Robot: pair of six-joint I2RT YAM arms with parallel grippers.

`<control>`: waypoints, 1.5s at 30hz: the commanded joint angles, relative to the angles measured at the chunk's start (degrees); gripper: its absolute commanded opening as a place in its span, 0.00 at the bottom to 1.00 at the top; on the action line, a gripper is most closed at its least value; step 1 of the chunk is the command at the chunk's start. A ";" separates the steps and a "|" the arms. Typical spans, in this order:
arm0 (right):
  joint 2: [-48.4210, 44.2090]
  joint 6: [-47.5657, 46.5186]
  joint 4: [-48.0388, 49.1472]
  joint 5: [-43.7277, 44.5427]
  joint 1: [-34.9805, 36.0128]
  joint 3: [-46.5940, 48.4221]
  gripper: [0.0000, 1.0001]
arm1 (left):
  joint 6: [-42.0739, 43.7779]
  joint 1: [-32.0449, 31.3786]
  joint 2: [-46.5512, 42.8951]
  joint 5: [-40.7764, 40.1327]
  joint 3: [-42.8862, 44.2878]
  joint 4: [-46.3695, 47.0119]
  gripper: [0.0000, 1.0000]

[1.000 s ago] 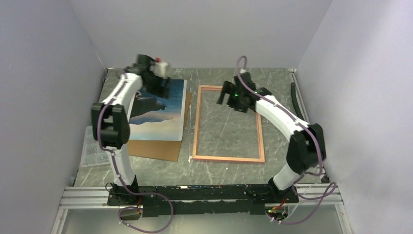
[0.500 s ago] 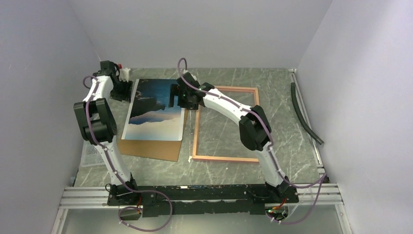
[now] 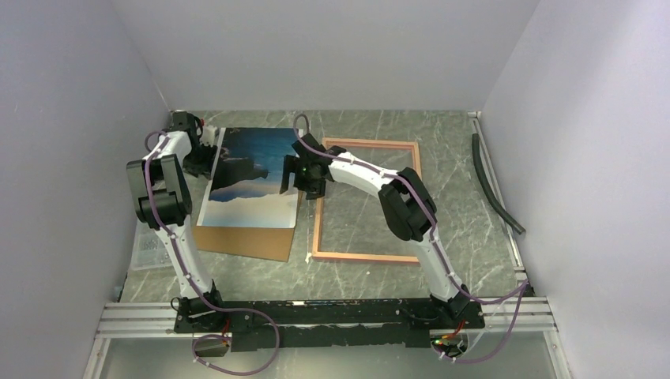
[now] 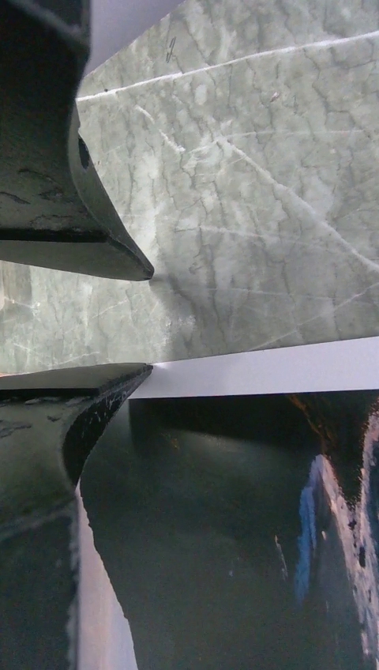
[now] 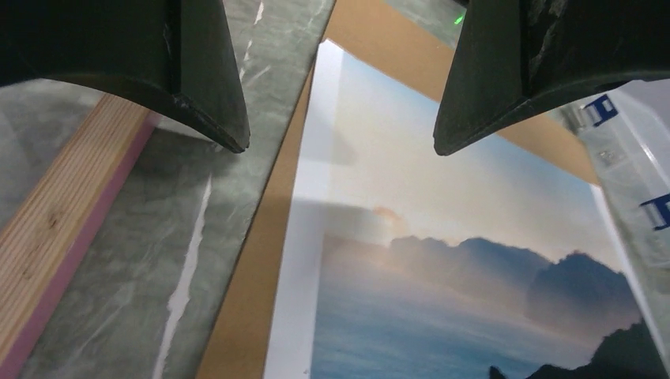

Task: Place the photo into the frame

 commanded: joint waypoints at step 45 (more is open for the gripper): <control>-10.96 18.32 18.91 -21.39 1.63 -17.13 0.78 | 0.38 -3.92 -4.39 1.13 -11.80 6.17 0.44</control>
